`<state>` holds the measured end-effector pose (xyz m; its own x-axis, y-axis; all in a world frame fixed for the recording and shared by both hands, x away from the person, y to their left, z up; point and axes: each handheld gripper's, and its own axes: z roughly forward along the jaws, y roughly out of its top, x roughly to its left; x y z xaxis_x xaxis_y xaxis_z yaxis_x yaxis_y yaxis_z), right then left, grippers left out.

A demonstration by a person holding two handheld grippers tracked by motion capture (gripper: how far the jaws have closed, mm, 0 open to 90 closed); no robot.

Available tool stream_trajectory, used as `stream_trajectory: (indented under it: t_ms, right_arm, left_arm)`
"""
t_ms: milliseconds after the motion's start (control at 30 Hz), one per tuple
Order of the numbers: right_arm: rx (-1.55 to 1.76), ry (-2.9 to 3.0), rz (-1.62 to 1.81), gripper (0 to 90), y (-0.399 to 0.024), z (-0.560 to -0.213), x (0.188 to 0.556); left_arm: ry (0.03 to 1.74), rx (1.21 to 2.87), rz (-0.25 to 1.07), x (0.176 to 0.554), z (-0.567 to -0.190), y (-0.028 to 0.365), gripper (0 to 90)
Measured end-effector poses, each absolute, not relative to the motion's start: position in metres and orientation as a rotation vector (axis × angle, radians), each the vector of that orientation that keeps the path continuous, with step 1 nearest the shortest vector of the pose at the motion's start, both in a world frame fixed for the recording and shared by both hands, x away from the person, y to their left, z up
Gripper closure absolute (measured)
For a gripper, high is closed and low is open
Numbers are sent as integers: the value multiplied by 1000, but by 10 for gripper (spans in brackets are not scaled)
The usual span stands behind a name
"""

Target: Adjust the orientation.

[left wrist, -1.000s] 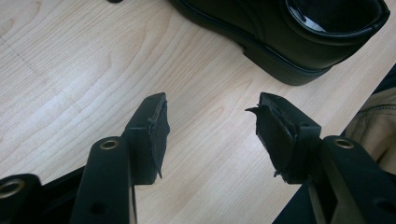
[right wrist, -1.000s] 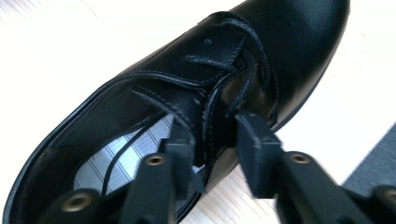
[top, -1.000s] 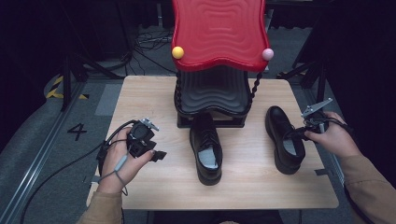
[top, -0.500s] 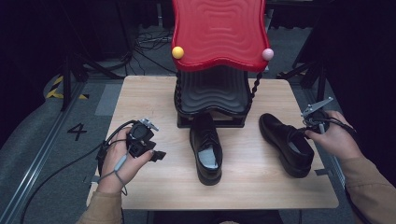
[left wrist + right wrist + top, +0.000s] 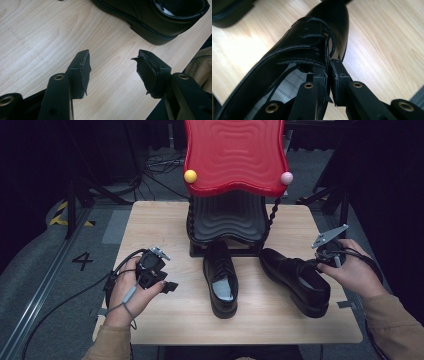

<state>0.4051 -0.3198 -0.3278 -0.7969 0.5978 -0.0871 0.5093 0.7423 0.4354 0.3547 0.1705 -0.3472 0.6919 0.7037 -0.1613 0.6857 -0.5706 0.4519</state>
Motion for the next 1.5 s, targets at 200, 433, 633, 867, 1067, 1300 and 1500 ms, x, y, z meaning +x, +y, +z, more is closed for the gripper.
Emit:
stream_trajectory:
  t_ms: [200, 433, 633, 867, 1067, 1300, 1500]
  right_arm:
    - [858, 2749, 578, 836, -305, -326, 402]
    - [838, 2766, 632, 836, -289, -323, 400]
    - [837, 2734, 665, 836, -270, -325, 403]
    - [839, 2706, 635, 836, -246, -337, 411]
    - [845, 2642, 630, 836, -232, -346, 414]
    - [916, 2611, 662, 826, -222, -353, 417]
    - [936, 2704, 689, 800, -207, -360, 411]
  left_arm:
    - [1065, 2415, 55, 354, -346, 172, 450]
    - [1072, 2413, 46, 354, -347, 171, 449]
    - [1071, 2414, 46, 355, -347, 172, 449]
    - [1073, 2407, 47, 354, -347, 175, 449]
    - [1069, 2405, 54, 354, -346, 176, 449]
    - [1072, 2407, 46, 354, -347, 177, 451]
    - [1075, 2405, 41, 355, -349, 176, 451]
